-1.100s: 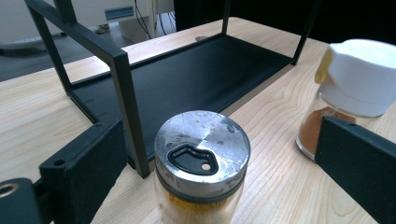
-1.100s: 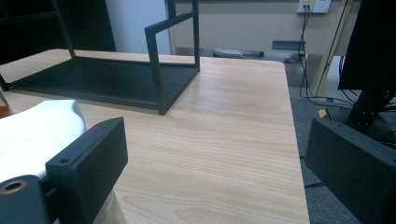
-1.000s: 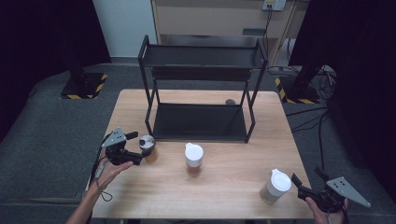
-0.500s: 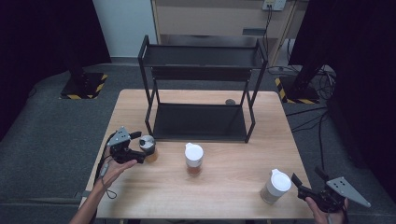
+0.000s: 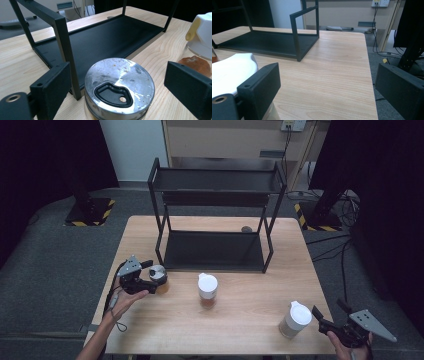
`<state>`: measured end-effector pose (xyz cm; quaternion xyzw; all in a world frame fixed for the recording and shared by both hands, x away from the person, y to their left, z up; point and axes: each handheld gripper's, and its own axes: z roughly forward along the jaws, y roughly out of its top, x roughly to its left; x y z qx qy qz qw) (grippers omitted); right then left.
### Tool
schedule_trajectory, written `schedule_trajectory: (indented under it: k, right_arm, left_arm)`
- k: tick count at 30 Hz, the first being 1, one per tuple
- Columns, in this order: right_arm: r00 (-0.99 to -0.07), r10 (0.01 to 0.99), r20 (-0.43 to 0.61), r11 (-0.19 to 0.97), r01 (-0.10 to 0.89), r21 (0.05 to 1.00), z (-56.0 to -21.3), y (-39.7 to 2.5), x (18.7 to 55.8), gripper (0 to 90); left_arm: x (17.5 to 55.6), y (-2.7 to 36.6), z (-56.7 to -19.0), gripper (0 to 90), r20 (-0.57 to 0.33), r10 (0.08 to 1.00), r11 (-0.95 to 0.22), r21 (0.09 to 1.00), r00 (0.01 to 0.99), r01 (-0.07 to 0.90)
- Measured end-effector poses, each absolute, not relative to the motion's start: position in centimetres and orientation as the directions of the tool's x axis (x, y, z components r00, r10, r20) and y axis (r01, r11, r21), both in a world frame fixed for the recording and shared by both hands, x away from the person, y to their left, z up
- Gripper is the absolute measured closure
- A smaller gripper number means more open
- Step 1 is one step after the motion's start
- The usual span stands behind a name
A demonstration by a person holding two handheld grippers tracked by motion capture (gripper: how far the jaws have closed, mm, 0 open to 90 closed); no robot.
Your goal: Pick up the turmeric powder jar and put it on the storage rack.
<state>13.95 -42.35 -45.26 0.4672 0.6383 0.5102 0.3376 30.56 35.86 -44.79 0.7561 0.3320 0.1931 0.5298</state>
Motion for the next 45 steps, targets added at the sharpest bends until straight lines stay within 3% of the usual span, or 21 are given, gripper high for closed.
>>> schedule_trajectory:
  k: [5,14,33,45]
  right_arm:
    - [-0.334,0.941,0.044,0.044,0.25,0.967,-45.3,-42.3,13.9,6.2]
    - [-0.335,0.941,0.043,0.045,0.251,0.967,-45.2,-42.3,13.9,6.2]
    - [-0.337,0.941,0.041,0.047,0.248,0.968,-45.2,-42.2,14.0,6.3]
    - [-0.338,0.94,0.042,0.046,0.247,0.968,-45.2,-42.3,14.0,6.4]
  left_arm:
    - [30.5,35.8,-45.5,12.8,-0.044,0.709,-0.224,0.932,0.704,0.285]
    - [30.6,36.0,-46.3,33.2,-0.019,0.692,-0.223,0.945,0.722,0.239]
    - [30.6,35.3,-44.1,34.1,-0.026,0.66,-0.223,0.948,0.751,0.229]
    - [32.5,32.6,-41.8,34.1,-0.021,0.629,-0.241,0.945,0.777,0.221]
